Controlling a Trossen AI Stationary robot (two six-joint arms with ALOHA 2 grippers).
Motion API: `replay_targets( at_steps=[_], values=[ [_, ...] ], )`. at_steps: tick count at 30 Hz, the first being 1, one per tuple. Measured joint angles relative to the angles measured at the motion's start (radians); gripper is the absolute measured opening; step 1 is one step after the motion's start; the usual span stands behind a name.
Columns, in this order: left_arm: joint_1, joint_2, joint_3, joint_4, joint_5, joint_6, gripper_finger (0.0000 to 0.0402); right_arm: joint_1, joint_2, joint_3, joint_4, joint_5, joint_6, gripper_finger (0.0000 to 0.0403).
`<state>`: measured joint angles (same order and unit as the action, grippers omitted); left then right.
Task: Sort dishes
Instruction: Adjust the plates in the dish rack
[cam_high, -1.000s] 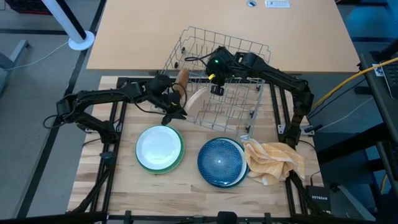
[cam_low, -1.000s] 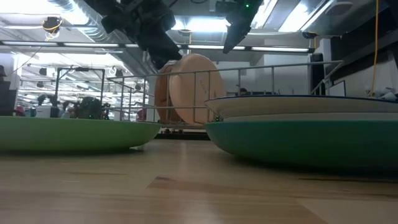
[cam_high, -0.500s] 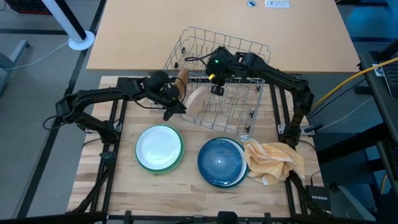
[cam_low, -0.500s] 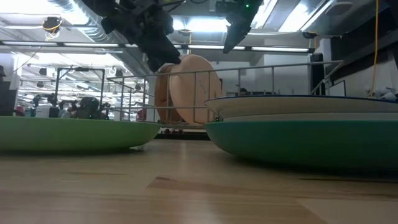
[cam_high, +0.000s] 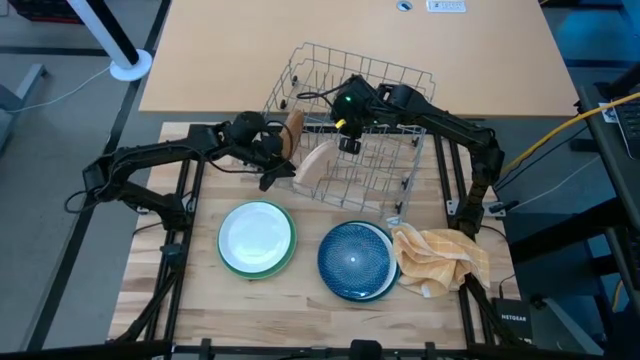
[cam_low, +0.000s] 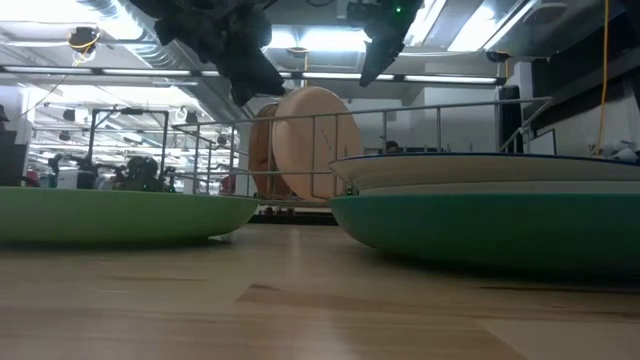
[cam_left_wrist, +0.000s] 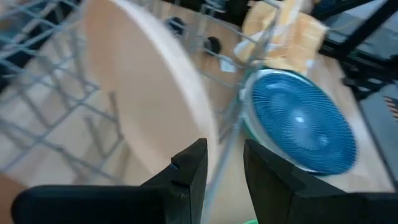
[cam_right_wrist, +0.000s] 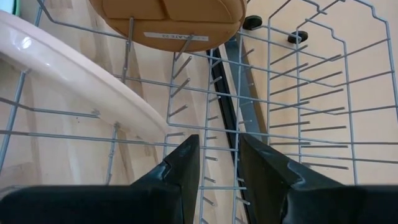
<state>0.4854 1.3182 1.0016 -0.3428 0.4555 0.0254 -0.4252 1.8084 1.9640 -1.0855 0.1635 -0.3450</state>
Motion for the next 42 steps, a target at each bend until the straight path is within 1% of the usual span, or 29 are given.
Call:
replay_targets(
  at_steps=[2,4,14,24,30,33,38,42],
  values=[
    [0.0,0.003,0.0,0.002,-0.046,0.0,0.0095,0.0,0.0,0.0,-0.003,0.0,0.0,0.0117],
    [0.0,0.004,0.0,-0.001,-0.06,0.0,0.0095,0.0,0.0,0.0,-0.004,0.0,0.0,0.0117],
    [-0.008,0.011,0.0,0.032,-0.06,-0.001,0.0095,0.0,0.003,0.0,-0.019,0.0,0.0,0.0117],
    [-0.035,0.082,0.0,0.05,-0.059,-0.003,0.0095,0.0,0.003,0.0,-0.019,0.0,0.0,0.0117],
    [-0.061,0.1,0.0,0.062,-0.06,0.005,0.0093,0.0,0.003,0.0,-0.02,0.0,0.0,0.0117],
    [-0.069,0.099,0.0,0.093,-0.061,-0.002,0.0074,0.0,0.003,0.0,-0.02,0.0,0.0,0.0117],
    [-0.069,0.095,0.0,0.155,-0.047,-0.041,0.0014,0.0,0.003,0.0,-0.026,0.0,0.0,0.0117],
    [-0.067,0.094,0.0,0.208,-0.048,-0.095,0.001,0.0,0.003,0.0,-0.027,0.004,0.0,0.0117]
  ],
)
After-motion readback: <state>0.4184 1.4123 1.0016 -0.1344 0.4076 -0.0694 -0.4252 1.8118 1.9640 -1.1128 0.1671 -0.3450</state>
